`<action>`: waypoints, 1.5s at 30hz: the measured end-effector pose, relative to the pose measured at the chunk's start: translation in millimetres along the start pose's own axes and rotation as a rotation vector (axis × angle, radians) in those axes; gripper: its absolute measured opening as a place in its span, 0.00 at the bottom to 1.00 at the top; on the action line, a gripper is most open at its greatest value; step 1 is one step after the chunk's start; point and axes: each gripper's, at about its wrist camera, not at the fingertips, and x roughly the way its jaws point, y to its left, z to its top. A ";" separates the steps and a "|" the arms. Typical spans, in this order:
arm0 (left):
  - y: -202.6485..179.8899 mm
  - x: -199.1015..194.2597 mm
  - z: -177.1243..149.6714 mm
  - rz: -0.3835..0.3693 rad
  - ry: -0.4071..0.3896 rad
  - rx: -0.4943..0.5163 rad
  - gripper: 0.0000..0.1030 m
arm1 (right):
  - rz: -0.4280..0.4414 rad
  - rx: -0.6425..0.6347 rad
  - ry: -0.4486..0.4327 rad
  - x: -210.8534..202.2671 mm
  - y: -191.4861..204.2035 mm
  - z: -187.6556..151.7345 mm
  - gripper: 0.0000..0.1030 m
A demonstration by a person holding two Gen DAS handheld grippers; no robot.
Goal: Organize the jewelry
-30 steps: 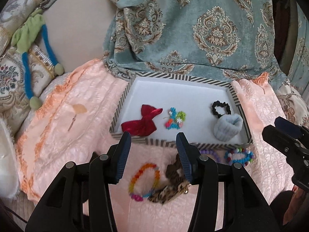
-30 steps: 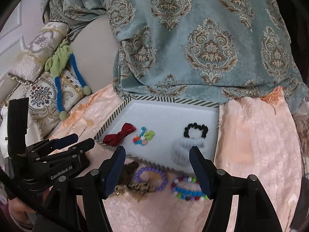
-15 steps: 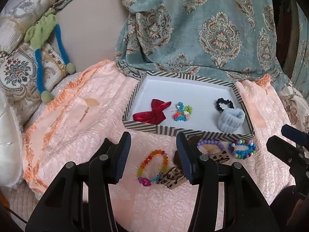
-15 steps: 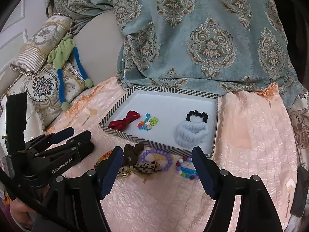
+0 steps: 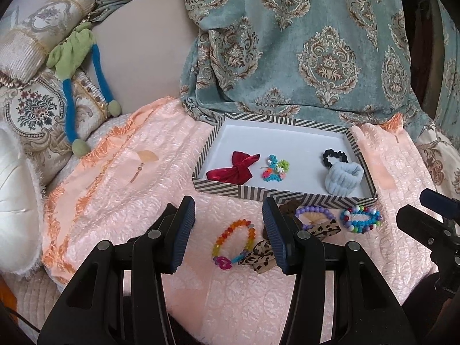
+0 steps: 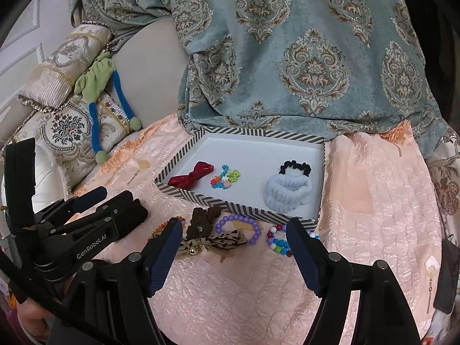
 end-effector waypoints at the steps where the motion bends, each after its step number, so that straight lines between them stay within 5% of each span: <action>1: 0.0 -1.2 -0.3 0.002 -0.003 0.001 0.47 | 0.000 -0.001 0.000 -0.5 0.7 -0.4 0.70; 45: 7.3 3.7 -8.7 0.018 0.023 -0.011 0.48 | 0.009 -0.009 0.019 1.4 4.9 -4.3 0.72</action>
